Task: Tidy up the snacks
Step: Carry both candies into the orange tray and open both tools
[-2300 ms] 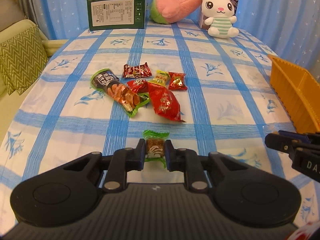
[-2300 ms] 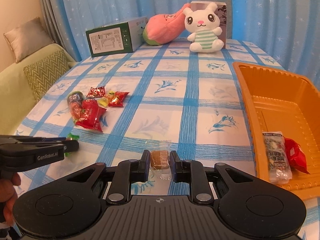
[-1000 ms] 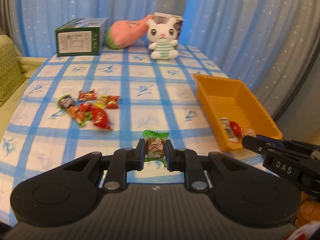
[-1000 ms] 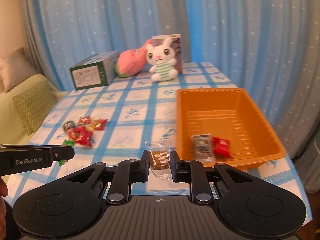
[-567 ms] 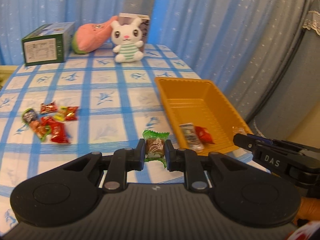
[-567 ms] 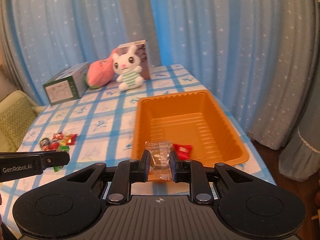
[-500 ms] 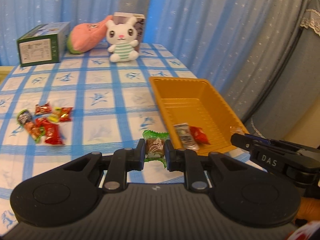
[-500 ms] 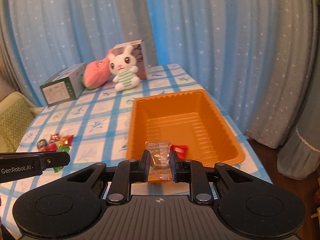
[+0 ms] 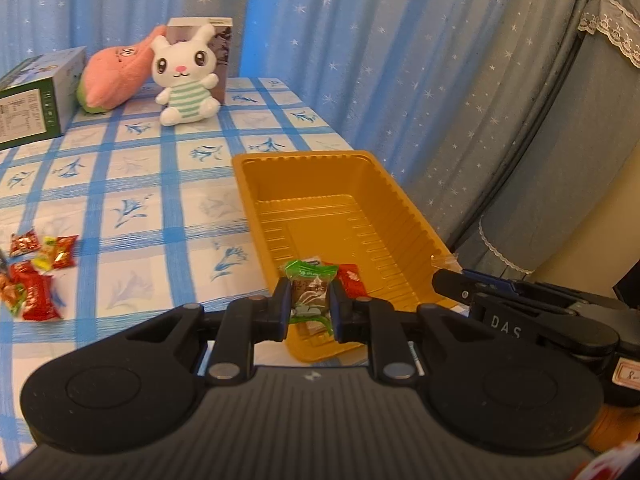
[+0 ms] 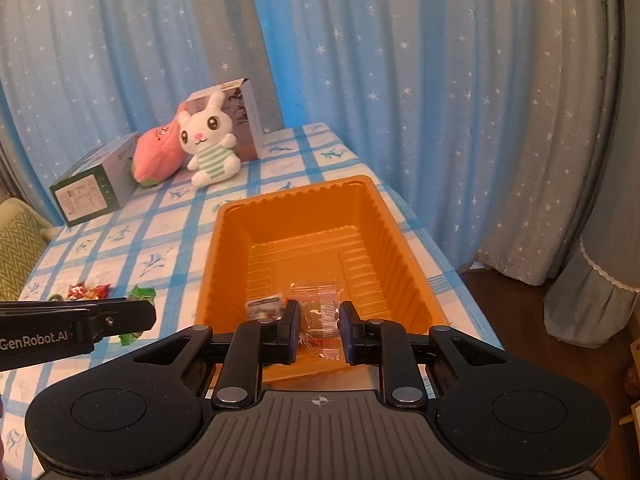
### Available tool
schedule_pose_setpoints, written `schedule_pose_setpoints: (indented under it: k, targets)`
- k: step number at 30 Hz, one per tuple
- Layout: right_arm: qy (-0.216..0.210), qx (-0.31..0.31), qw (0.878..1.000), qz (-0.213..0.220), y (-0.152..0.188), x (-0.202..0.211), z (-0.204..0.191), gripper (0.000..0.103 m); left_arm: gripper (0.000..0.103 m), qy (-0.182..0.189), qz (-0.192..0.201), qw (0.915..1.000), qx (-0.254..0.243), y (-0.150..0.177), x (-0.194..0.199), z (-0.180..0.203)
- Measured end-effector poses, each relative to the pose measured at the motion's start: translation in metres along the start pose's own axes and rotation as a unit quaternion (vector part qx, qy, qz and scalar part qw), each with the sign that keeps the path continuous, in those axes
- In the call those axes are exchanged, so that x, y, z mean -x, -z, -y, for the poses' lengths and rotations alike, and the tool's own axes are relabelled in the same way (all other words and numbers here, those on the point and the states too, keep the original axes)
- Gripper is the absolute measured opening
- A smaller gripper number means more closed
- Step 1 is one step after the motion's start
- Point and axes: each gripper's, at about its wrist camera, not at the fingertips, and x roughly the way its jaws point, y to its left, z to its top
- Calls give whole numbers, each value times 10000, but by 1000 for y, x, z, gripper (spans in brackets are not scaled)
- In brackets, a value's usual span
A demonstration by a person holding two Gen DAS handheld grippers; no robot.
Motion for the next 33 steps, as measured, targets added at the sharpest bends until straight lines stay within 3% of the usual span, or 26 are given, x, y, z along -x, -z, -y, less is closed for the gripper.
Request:
schedule_pose_setpoints:
  k: [23, 24, 25, 26, 33]
  targets:
    - [98, -124, 9998, -75, -14, -29, 26, 21, 18, 63, -263, 9996, -100, -16, -60, 22]
    - [101, -131, 9998, -79, -14, -29, 27, 21, 22, 66, -254, 9996, -82, -16, -61, 21]
    - [102, -142, 9998, -82, -14, -29, 27, 21, 35, 71, -265, 9996, -64, -16, -63, 20]
    - [100, -156, 9998, -81, -14, -28, 28, 21, 39, 62, -271, 9996, -38, -16, -63, 18]
    - [92, -206, 9997, -114, -13, -28, 32, 21, 40, -129, -235, 9996, 112, -8, -50, -1]
